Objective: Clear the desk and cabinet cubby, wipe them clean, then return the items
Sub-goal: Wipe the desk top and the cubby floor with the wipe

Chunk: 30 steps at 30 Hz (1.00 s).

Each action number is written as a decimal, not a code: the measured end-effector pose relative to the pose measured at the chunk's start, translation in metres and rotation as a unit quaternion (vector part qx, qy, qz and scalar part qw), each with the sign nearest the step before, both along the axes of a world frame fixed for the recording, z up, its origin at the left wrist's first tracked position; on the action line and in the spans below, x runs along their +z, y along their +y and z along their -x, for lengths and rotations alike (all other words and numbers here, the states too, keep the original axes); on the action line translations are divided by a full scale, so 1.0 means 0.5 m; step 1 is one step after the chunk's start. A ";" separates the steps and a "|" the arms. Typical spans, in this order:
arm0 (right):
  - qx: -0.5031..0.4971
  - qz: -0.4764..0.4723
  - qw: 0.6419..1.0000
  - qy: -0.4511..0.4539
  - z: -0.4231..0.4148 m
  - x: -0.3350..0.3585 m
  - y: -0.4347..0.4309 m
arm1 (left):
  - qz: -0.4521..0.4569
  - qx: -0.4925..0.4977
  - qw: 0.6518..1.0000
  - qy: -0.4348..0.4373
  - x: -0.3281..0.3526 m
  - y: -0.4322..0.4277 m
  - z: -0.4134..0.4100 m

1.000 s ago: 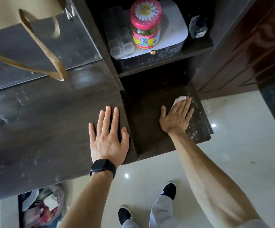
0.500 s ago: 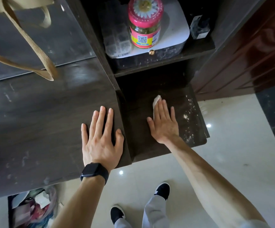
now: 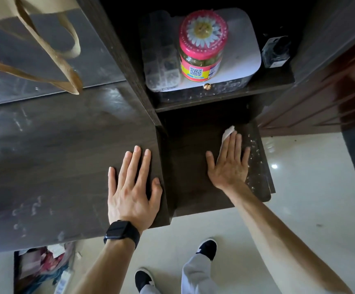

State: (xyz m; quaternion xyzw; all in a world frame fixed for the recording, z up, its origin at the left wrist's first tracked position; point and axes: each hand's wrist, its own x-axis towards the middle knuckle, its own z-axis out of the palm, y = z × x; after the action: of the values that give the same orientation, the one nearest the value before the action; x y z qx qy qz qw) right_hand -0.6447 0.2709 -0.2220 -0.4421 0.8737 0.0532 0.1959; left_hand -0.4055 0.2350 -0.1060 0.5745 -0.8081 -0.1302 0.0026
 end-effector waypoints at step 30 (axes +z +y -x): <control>-0.112 0.024 0.993 0.021 0.089 -0.032 -0.011 | 0.003 0.001 1.000 0.000 -0.001 0.001 0.000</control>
State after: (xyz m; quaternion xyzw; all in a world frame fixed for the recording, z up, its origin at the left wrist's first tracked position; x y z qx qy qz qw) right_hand -0.6890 0.2654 -0.2380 -0.3451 0.9226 0.0186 0.1717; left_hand -0.4054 0.2356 -0.1065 0.5755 -0.8078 -0.1278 0.0044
